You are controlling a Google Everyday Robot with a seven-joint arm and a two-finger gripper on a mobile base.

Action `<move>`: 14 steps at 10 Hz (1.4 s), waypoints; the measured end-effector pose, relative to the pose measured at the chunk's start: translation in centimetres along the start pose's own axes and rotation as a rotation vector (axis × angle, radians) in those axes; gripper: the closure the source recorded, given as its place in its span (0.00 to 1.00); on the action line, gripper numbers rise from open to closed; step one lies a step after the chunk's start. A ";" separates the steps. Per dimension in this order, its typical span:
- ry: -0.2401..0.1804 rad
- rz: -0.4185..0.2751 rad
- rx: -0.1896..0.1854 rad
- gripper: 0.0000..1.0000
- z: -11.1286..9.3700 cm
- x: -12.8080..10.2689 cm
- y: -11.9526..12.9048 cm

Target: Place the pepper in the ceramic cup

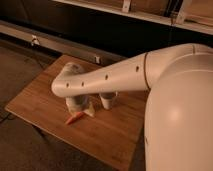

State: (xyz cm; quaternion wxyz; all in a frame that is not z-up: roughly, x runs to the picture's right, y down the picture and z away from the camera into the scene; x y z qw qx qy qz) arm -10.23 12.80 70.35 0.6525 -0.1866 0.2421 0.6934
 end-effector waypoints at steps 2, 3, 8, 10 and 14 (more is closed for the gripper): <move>0.001 0.031 0.003 0.35 0.0 0.0 -0.1; 0.001 0.032 0.002 0.35 0.0 0.1 0.1; 0.002 0.032 0.002 0.35 0.1 0.1 0.1; -0.009 0.015 0.000 0.35 0.0 -0.1 0.6; -0.031 -0.286 -0.056 0.35 -0.2 1.7 7.0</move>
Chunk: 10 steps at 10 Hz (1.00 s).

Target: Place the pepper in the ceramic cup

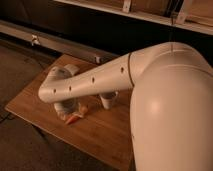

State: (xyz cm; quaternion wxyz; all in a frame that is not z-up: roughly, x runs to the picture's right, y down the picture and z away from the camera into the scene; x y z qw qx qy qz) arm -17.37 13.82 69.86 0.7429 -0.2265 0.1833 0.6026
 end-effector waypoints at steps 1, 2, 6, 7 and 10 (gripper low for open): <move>0.025 -0.104 -0.002 0.35 0.1 0.8 0.6; 0.051 -0.181 0.005 0.35 0.2 1.4 0.3; 0.169 -0.527 0.073 0.35 0.0 1.7 -2.2; 0.182 -0.589 0.091 0.35 -0.1 1.2 -2.4; 0.184 -0.803 0.112 0.35 0.2 -1.0 -0.9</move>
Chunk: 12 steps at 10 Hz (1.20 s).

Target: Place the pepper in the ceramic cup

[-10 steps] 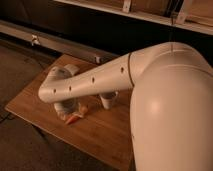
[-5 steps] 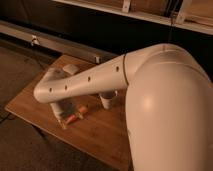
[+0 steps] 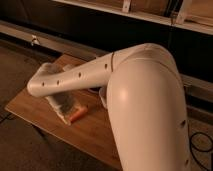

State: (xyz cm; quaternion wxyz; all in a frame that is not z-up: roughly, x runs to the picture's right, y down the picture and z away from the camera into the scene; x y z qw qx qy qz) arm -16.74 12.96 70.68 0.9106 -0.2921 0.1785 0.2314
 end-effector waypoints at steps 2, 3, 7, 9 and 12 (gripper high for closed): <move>-0.063 -0.095 0.014 0.35 -0.2 -2.5 -0.4; -0.094 -0.129 0.021 0.35 -0.2 -3.4 -0.6; -0.102 -0.314 0.048 0.35 2.2 -2.9 -2.8; -0.047 -0.401 0.085 0.35 4.1 -1.8 -5.2; -0.019 -0.452 0.153 0.35 6.1 -2.3 -7.9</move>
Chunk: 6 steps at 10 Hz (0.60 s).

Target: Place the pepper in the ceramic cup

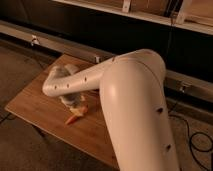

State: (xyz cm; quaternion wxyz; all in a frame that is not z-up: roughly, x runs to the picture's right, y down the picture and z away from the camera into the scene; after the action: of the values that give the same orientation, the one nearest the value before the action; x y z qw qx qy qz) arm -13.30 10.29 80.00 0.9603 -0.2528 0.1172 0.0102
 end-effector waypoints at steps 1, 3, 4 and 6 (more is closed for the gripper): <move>-0.003 -0.007 0.013 0.35 0.7 -0.4 -0.5; -0.004 -0.019 0.011 0.35 2.2 -0.7 -0.6; 0.011 -0.041 -0.014 0.35 2.9 -0.4 0.0; 0.060 -0.130 -0.088 0.35 2.9 0.9 1.6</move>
State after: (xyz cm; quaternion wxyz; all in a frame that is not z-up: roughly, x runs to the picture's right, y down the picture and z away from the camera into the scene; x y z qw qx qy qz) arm -11.92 13.07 81.46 0.9430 -0.3019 0.1290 -0.0545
